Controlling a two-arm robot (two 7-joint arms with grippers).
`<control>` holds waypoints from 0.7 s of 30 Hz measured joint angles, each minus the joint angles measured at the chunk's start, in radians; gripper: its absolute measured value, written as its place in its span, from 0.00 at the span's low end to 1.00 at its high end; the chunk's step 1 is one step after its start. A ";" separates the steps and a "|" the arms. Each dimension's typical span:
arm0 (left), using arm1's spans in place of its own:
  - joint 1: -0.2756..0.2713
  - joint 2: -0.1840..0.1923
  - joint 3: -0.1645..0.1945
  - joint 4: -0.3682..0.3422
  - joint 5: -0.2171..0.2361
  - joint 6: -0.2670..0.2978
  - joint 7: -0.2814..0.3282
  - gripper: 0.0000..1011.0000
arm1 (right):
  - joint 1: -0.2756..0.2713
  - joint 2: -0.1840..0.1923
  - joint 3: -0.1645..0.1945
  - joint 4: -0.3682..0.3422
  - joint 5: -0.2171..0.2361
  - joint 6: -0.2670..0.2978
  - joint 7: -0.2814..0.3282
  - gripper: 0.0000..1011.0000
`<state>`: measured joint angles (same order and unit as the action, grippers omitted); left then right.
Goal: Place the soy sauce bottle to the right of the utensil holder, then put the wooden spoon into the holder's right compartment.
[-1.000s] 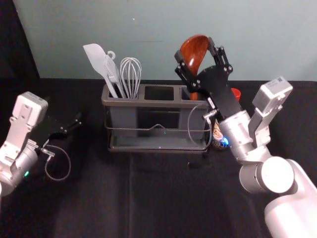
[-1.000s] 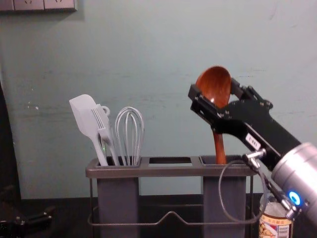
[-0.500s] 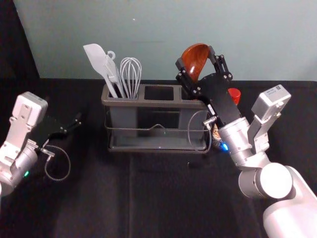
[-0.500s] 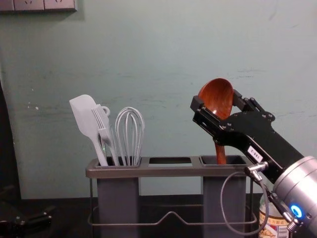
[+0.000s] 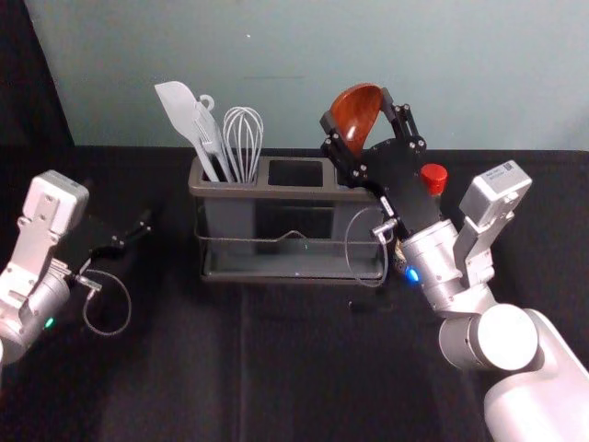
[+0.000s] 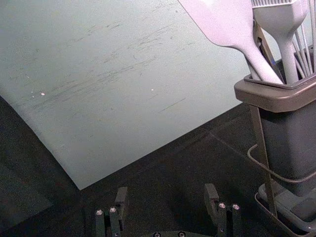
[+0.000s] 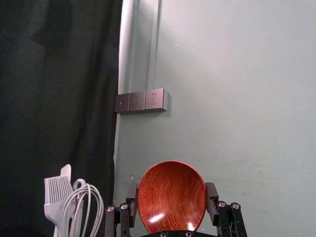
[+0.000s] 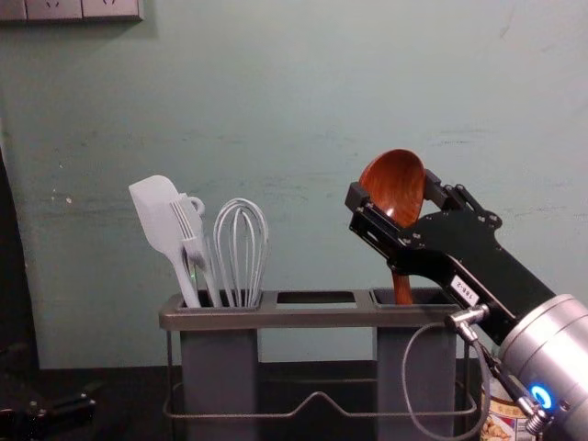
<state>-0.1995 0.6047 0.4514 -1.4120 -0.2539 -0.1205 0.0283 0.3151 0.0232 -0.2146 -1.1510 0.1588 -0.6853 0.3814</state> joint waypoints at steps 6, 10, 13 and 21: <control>0.000 0.000 0.000 0.000 0.000 0.000 0.000 0.99 | -0.001 -0.006 0.001 0.003 -0.001 -0.007 -0.002 0.84; 0.000 0.000 0.000 0.000 0.000 0.000 0.000 0.99 | -0.004 -0.010 0.005 0.001 -0.005 -0.007 -0.010 0.92; 0.000 0.000 0.000 0.000 0.000 0.000 0.000 0.99 | -0.008 -0.012 0.008 -0.004 -0.010 -0.007 -0.017 0.99; 0.000 0.000 0.000 0.000 0.000 0.000 0.000 0.99 | -0.020 -0.013 0.014 -0.019 -0.019 -0.012 -0.024 0.99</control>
<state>-0.1996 0.6047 0.4514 -1.4120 -0.2539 -0.1205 0.0282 0.2948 0.0103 -0.2010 -1.1696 0.1399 -0.6970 0.3570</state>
